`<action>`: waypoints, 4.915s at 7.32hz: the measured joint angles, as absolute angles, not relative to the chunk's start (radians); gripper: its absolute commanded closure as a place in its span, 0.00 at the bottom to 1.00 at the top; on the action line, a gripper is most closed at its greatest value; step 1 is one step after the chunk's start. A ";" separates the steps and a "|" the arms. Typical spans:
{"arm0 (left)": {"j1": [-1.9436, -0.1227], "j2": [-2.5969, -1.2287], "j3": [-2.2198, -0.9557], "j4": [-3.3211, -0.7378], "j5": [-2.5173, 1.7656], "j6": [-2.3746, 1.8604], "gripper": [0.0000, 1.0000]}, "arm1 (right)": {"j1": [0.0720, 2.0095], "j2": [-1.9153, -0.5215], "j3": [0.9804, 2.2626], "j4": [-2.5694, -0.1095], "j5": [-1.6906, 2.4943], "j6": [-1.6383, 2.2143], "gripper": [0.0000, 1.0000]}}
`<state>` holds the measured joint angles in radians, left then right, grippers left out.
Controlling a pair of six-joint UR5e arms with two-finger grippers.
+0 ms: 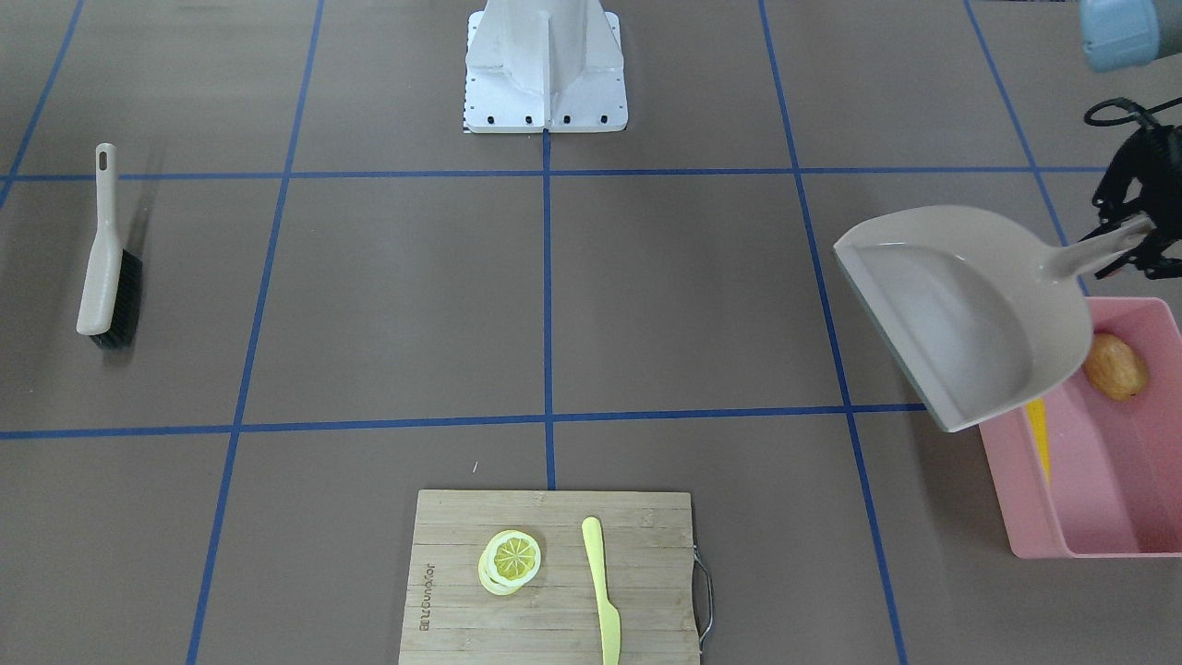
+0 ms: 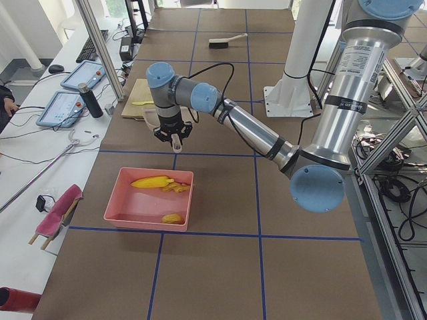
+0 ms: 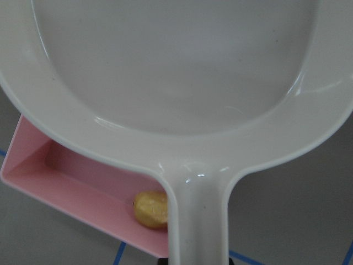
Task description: Sweep and dump trash into bin
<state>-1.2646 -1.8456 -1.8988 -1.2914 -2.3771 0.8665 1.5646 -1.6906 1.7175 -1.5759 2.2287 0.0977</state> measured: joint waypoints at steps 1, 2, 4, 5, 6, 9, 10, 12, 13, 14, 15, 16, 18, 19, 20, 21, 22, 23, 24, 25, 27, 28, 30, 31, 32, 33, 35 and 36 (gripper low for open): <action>-1.176 -1.864 -1.892 -1.354 -2.379 0.760 1.00 | 1.565 -1.691 1.681 -1.523 2.230 0.085 0.00; -1.081 -1.887 -1.868 -1.425 -2.376 0.663 1.00 | 1.565 -1.695 1.656 -1.487 2.230 0.079 0.00; -0.952 -1.927 -1.791 -1.518 -2.375 0.589 1.00 | 1.564 -1.690 1.621 -1.464 2.222 0.078 0.00; -0.919 -1.931 -1.773 -1.533 -2.375 0.581 1.00 | 1.563 -1.683 1.598 -1.460 2.220 0.078 0.00; -0.899 -1.928 -1.759 -1.539 -2.374 0.580 1.00 | 1.563 -1.679 1.578 -1.449 2.218 0.081 0.00; -0.849 -1.923 -1.726 -1.562 -2.322 0.576 1.00 | 1.562 -1.689 1.557 -1.351 2.223 0.087 0.00; -0.839 -1.923 -1.714 -1.584 -2.298 0.574 1.00 | 1.562 -1.696 1.559 -1.323 2.235 0.087 0.00; -0.829 -1.927 -1.686 -1.622 -2.273 0.572 1.00 | 1.563 -1.715 1.587 -1.315 2.298 0.087 0.00; -0.825 -1.930 -1.674 -1.639 -2.259 0.572 1.00 | 1.564 -1.750 1.628 -1.321 2.320 0.089 0.00; -0.822 -1.933 -1.664 -1.651 -2.248 0.571 0.84 | 1.565 -1.780 1.683 -1.354 2.327 0.091 0.00; -0.820 -1.935 -1.658 -1.658 -2.243 0.571 0.15 | 1.565 -1.791 1.749 -1.433 2.324 0.089 0.00; -0.820 -1.935 -1.655 -1.664 -2.241 0.571 0.02 | 1.564 -1.792 1.790 -1.501 2.316 0.084 0.00; -0.820 -1.936 -1.656 -1.686 -2.240 0.571 0.02 | 1.557 -1.779 1.807 -1.546 2.290 0.080 0.00; -0.822 -1.934 -1.672 -1.690 -2.240 0.570 0.02 | 1.552 -1.764 1.803 -1.552 2.277 0.080 0.00; -0.827 -1.929 -1.702 -1.690 -2.240 0.559 0.02 | 1.549 -1.756 1.795 -1.551 2.274 0.080 0.00; -0.833 -1.916 -1.746 -1.689 -2.241 0.500 0.02 | 1.549 -1.754 1.788 -1.549 2.275 0.080 0.00; -0.841 -1.892 -1.803 -1.689 -2.241 0.385 0.02 | 1.548 -1.754 1.785 -1.548 2.276 0.080 0.00; -0.861 -1.859 -1.863 -1.687 -2.239 0.234 0.02 | 1.548 -1.753 1.785 -1.548 2.278 0.081 0.00; -0.908 -1.826 -1.902 -1.684 -2.237 0.098 0.02 | 1.548 -1.753 1.785 -1.548 2.279 0.082 0.00; -0.978 -1.791 -1.918 -1.680 -2.236 0.004 0.02 | 1.548 -1.753 1.784 -1.548 2.280 0.081 0.00; -1.144 -1.708 -1.925 -1.655 -2.248 -0.111 0.02 | 1.548 -1.753 1.784 -1.548 2.279 0.079 0.00; -1.222 -1.661 -1.926 -1.630 -2.273 -0.164 0.02 | 1.548 -1.753 1.783 -1.548 2.278 0.079 0.00; -1.388 -1.535 -1.889 -1.567 -2.360 -0.207 0.02 | 1.548 -1.753 1.784 -1.548 2.278 0.080 0.00; -1.476 -1.474 -1.852 -1.520 -2.404 -0.202 0.01 | 1.548 -1.753 1.784 -1.548 2.278 0.080 0.00; -1.546 -1.412 -1.813 -1.497 -2.428 -0.194 0.01 | 1.548 -1.754 1.784 -1.548 2.278 0.080 0.00; -1.582 -1.372 -1.777 -1.483 -2.437 -0.190 0.01 | 1.548 -1.754 1.784 -1.548 2.278 0.080 0.00; -1.602 -1.352 -1.727 -1.464 -2.435 -0.185 0.01 | 1.548 -1.754 1.784 -1.548 2.278 0.080 0.00; -1.605 -1.365 -1.709 -1.464 -2.435 -0.185 0.01 | 1.548 -1.754 1.784 -1.548 2.278 0.080 0.00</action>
<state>-1.6046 -1.3652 -1.7088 -1.4638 -2.4347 -0.1854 1.5477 -1.7537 1.7835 -1.5478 2.2780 0.0798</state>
